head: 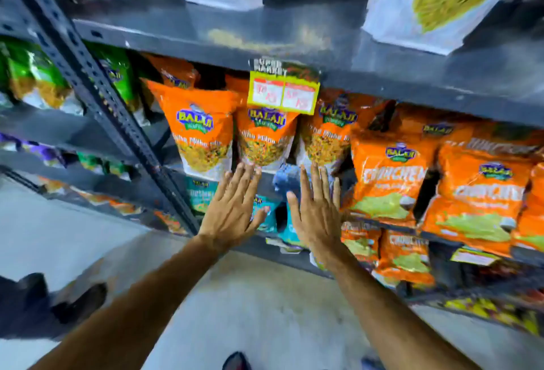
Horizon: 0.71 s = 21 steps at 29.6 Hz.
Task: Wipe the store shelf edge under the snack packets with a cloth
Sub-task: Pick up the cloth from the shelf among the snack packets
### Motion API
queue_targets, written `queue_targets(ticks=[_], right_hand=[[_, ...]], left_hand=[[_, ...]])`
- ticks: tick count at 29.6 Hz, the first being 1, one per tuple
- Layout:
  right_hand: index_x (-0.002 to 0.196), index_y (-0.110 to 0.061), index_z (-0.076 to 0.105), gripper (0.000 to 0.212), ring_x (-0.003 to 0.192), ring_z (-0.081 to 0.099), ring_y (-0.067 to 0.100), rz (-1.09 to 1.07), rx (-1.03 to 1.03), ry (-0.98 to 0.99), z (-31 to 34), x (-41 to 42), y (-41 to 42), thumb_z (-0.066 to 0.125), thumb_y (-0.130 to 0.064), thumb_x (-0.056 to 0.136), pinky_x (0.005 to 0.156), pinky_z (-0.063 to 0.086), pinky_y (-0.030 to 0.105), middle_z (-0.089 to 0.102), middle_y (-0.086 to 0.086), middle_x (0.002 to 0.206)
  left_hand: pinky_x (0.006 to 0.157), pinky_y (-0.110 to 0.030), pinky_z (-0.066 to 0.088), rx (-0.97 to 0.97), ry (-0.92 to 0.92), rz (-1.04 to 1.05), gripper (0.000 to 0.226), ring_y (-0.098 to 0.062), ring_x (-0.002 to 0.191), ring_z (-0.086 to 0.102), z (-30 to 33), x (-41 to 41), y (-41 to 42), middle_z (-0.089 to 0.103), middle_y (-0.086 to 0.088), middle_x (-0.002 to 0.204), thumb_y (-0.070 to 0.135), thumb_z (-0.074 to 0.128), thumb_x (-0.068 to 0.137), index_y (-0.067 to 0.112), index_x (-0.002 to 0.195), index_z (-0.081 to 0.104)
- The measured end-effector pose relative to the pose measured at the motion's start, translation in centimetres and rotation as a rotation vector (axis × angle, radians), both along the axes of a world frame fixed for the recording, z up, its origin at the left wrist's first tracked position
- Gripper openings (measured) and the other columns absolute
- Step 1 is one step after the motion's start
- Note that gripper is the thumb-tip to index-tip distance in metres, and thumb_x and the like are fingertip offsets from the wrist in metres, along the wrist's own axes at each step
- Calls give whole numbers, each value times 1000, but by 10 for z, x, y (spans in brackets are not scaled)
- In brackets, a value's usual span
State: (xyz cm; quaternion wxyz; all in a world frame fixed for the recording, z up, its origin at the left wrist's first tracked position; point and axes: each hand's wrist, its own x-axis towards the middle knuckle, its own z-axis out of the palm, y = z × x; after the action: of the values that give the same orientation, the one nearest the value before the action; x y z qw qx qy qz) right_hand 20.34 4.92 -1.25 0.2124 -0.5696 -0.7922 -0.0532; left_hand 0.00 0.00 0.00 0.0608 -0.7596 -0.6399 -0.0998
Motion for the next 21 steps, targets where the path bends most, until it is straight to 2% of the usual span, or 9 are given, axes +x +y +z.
queue_targets(ticks=[4, 8, 10, 14, 18, 21], right_hand=[[145, -16, 49, 54, 147, 35, 33, -96, -130, -37, -39, -15, 34, 37, -44, 100, 120, 19, 59, 44, 16, 155], [140, -23, 53, 48, 141, 42, 35, -144, -153, -39, -66, -29, 53, 39, -45, 99, 118, 19, 62, 52, 14, 147], [141, -29, 53, 47, 143, 39, 36, -182, -185, -16, -74, -35, 56, 38, -48, 100, 117, 18, 65, 50, 12, 149], [138, -40, 51, 41, 150, 27, 33, -239, -221, 46, -82, -42, 59, 36, -51, 102, 113, 12, 70, 42, 6, 156], [125, -34, 65, 31, 143, 41, 32, -254, -155, 131, -82, -44, 60, 49, -44, 100, 111, 26, 67, 58, -1, 144], [114, -28, 71, 21, 133, 52, 31, -230, -122, 166, -82, -44, 63, 60, -33, 96, 102, 43, 58, 69, -4, 130]], left_hand=[[127, -52, 15, -106, 31, 36, 80, -33, 157, 14, -52, -7, 25, 19, -18, 168, 58, 30, 101, 3, 158, 22], [127, -51, 16, -163, 17, 53, 82, -33, 157, 14, -89, -9, 45, 17, -17, 168, 60, 26, 100, 3, 158, 22], [127, -52, 18, -190, -3, 70, 83, -33, 157, 13, -98, -8, 48, 17, -17, 168, 62, 22, 99, 3, 158, 22], [128, -51, 10, -211, -23, 78, 83, -31, 158, 3, -109, -3, 49, 6, -15, 170, 63, 18, 101, 7, 160, 11], [129, -51, 9, -224, -26, 77, 82, -30, 158, 0, -109, -4, 49, 3, -14, 171, 64, 18, 101, 8, 161, 8], [129, -50, 9, -225, -28, 75, 83, -29, 158, 1, -106, -4, 48, 4, -15, 170, 64, 16, 101, 7, 161, 8]])
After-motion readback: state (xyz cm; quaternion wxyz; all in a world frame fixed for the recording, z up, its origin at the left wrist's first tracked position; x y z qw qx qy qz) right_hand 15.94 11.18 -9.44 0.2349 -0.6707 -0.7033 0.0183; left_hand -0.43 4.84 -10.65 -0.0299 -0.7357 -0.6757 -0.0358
